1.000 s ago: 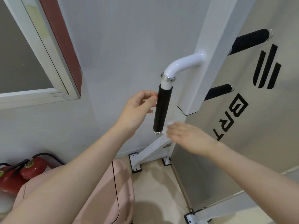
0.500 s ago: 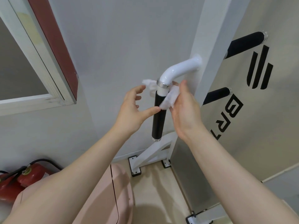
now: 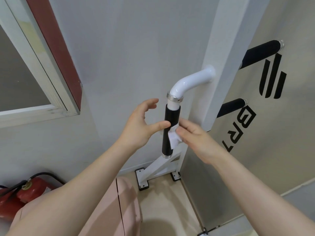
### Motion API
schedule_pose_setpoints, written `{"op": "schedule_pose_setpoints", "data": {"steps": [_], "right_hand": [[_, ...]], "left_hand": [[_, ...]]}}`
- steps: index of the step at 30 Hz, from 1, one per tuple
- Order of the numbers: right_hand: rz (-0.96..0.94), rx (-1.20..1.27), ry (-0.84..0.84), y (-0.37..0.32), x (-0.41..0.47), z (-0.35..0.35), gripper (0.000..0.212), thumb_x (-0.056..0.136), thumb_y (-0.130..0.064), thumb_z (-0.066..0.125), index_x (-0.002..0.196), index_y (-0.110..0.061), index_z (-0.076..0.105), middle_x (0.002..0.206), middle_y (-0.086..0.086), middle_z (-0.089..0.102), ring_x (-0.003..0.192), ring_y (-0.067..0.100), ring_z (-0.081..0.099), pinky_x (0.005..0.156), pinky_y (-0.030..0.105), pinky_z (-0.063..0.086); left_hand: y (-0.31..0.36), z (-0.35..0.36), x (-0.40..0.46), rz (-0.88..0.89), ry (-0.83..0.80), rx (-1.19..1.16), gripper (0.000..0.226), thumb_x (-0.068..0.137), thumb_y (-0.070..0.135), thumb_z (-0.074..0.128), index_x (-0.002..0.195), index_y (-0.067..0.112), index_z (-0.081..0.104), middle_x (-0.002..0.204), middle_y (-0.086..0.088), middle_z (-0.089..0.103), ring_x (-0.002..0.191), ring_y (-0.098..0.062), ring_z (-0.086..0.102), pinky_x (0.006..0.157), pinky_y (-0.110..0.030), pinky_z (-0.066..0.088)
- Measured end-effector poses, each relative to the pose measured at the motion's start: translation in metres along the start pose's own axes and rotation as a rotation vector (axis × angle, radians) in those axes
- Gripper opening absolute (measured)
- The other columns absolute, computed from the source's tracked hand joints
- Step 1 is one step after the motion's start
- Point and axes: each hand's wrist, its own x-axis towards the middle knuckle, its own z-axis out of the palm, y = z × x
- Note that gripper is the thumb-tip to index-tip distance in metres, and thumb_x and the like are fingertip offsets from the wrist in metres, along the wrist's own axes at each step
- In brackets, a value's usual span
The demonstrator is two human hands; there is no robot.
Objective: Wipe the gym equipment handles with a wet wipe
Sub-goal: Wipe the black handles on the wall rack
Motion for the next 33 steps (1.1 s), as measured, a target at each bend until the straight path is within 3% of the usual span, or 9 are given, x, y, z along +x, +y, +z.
{"op": "schedule_pose_setpoints", "data": {"steps": [3, 7, 10, 12, 16, 19, 24, 29, 33], "right_hand": [[-0.117, -0.053, 0.084, -0.02, 0.003, 0.002, 0.026, 0.092, -0.007, 0.05, 0.113, -0.02, 0.058, 0.103, -0.007, 0.069, 0.1, 0.004, 0.063, 0.088, 0.02, 0.047], [-0.242, 0.082, 0.226, -0.029, 0.013, 0.011, 0.03, 0.088, -0.007, 0.052, 0.117, 0.0, 0.057, 0.091, 0.0, 0.071, 0.09, 0.014, 0.066, 0.082, 0.021, 0.05], [-0.103, 0.032, 0.221, 0.006, 0.005, 0.02, 0.026, 0.089, -0.003, 0.055, 0.112, -0.015, 0.059, 0.095, -0.009, 0.07, 0.092, 0.001, 0.063, 0.08, 0.014, 0.047], [0.009, -0.064, 0.18, 0.026, -0.002, 0.024, 0.031, 0.089, -0.001, 0.055, 0.112, -0.021, 0.058, 0.101, -0.006, 0.067, 0.09, -0.005, 0.062, 0.08, 0.012, 0.046], [0.029, -0.076, 0.212, 0.025, 0.001, 0.026, 0.032, 0.086, 0.003, 0.058, 0.113, -0.014, 0.056, 0.103, -0.002, 0.066, 0.086, -0.009, 0.062, 0.08, 0.01, 0.047], [-0.037, -0.025, 0.308, 0.019, 0.003, 0.03, 0.033, 0.086, 0.002, 0.058, 0.11, -0.02, 0.057, 0.101, -0.007, 0.066, 0.093, -0.001, 0.062, 0.087, 0.017, 0.048], [0.126, -0.188, 0.24, 0.051, -0.02, 0.033, 0.036, 0.084, -0.009, 0.065, 0.113, -0.028, 0.058, 0.109, -0.008, 0.067, 0.105, 0.004, 0.061, 0.099, 0.035, 0.046], [-0.037, -0.114, 0.346, 0.019, -0.012, 0.027, 0.033, 0.082, -0.003, 0.065, 0.109, -0.021, 0.06, 0.101, -0.007, 0.068, 0.097, 0.003, 0.064, 0.088, 0.019, 0.049], [0.011, -0.109, 0.369, 0.04, -0.02, 0.037, 0.028, 0.083, -0.005, 0.065, 0.105, -0.022, 0.06, 0.098, -0.009, 0.068, 0.096, 0.004, 0.063, 0.09, 0.026, 0.049]], "left_hand": [[0.002, 0.003, -0.003, -0.002, 0.017, -0.029, 0.042, 0.076, 0.024, 0.074, 0.113, 0.031, 0.055, 0.107, 0.011, 0.06, 0.104, 0.0, 0.052, 0.09, -0.016, 0.036], [0.005, 0.003, -0.004, -0.057, -0.096, -0.104, 0.005, 0.082, 0.027, 0.069, 0.086, 0.026, 0.071, 0.089, 0.001, 0.071, 0.084, -0.012, 0.06, 0.085, -0.036, 0.046], [0.0, 0.0, -0.004, -0.112, -0.149, -0.058, 0.019, 0.086, 0.032, 0.063, 0.083, 0.017, 0.074, 0.073, 0.001, 0.063, 0.067, -0.015, 0.054, 0.066, -0.023, 0.041], [-0.002, -0.001, -0.006, -0.154, -0.19, -0.033, 0.019, 0.088, 0.033, 0.059, 0.087, 0.019, 0.072, 0.082, 0.01, 0.068, 0.074, 0.004, 0.062, 0.069, -0.008, 0.043], [-0.009, 0.0, -0.006, -0.127, -0.041, -0.021, 0.019, 0.083, 0.031, 0.066, 0.1, 0.024, 0.061, 0.102, 0.011, 0.063, 0.101, -0.005, 0.056, 0.087, -0.023, 0.043], [-0.005, -0.001, -0.007, -0.071, -0.008, -0.079, 0.01, 0.081, 0.02, 0.069, 0.086, 0.025, 0.063, 0.09, 0.01, 0.066, 0.091, -0.007, 0.06, 0.083, -0.024, 0.045], [-0.002, -0.001, -0.01, -0.068, -0.112, -0.109, 0.007, 0.083, 0.017, 0.067, 0.08, 0.022, 0.066, 0.081, 0.005, 0.069, 0.077, -0.005, 0.063, 0.074, -0.016, 0.047], [-0.001, 0.002, -0.012, -0.064, -0.128, -0.136, 0.006, 0.082, 0.015, 0.068, 0.081, 0.021, 0.067, 0.081, 0.0, 0.07, 0.078, -0.01, 0.063, 0.077, -0.02, 0.048], [0.0, 0.003, -0.013, -0.076, -0.128, -0.182, 0.008, 0.083, 0.013, 0.067, 0.08, 0.021, 0.067, 0.079, 0.003, 0.069, 0.076, -0.007, 0.063, 0.077, -0.018, 0.049]]}}
